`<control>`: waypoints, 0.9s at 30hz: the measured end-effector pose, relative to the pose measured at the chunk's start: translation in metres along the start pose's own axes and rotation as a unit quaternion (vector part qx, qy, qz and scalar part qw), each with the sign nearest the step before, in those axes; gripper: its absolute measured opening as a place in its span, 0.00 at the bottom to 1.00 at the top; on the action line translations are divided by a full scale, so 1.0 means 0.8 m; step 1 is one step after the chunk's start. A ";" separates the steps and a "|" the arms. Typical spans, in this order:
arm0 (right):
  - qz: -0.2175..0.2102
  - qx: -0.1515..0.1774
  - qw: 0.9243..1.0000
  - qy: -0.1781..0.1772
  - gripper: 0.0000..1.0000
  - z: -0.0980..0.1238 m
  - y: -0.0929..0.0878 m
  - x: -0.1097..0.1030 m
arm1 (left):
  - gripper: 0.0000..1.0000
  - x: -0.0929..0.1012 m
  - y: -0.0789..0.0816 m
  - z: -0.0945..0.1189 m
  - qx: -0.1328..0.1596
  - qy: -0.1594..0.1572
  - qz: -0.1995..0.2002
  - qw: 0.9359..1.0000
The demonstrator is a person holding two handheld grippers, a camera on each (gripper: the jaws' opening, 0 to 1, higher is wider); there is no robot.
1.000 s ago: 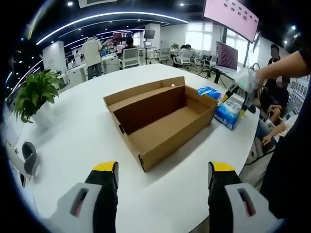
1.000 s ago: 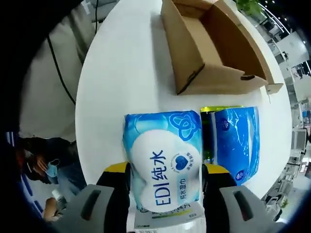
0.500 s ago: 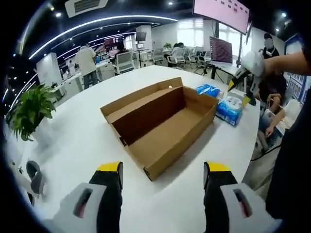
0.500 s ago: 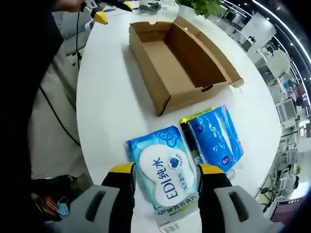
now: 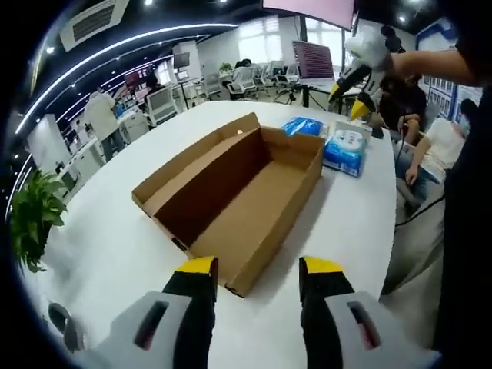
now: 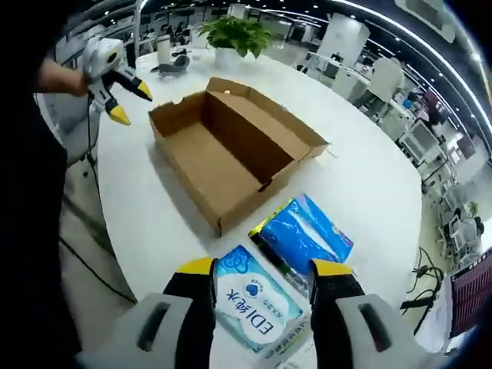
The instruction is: Operate the shoe box by opening the lid, removing the specified soft item, and placing it in the target area until the item is outside and the box remains undamaged.
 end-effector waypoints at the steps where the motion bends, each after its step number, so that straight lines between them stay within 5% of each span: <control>1: -0.008 0.001 1.000 -0.003 0.45 0.001 0.001 0.002 | 0.42 0.000 0.000 -0.002 -0.001 0.000 -0.010 1.000; 6: -0.013 -0.009 1.000 -0.021 0.37 0.000 0.000 0.006 | 0.42 -0.002 0.001 -0.014 -0.014 -0.003 -0.043 0.999; 11: -0.028 -0.004 0.999 -0.028 0.41 0.000 0.005 0.003 | 0.39 -0.009 0.009 -0.025 -0.019 -0.019 -0.073 0.997; 16: -0.114 0.036 0.992 -0.033 0.56 0.005 0.023 0.006 | 0.36 -0.018 0.012 -0.035 -0.034 -0.023 -0.074 0.996; 20: -0.166 0.059 0.983 -0.040 0.54 0.012 0.037 0.015 | 0.34 -0.022 0.010 -0.044 -0.041 -0.027 -0.087 0.995; 27: -0.144 0.078 0.985 -0.053 0.46 0.019 0.066 0.025 | 0.34 -0.025 0.001 -0.058 -0.062 -0.037 -0.095 0.993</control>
Point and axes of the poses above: the point that each gripper's makers call its tool centre point, and the gripper's own axes: z roughly backward along the fingers, x roughly to its right, y roughly out of its top, the point moved 10 cm from there along z, roughly backward along the fingers, and after that the axes turned 3 degrees about -y, right-handed, at the moved point
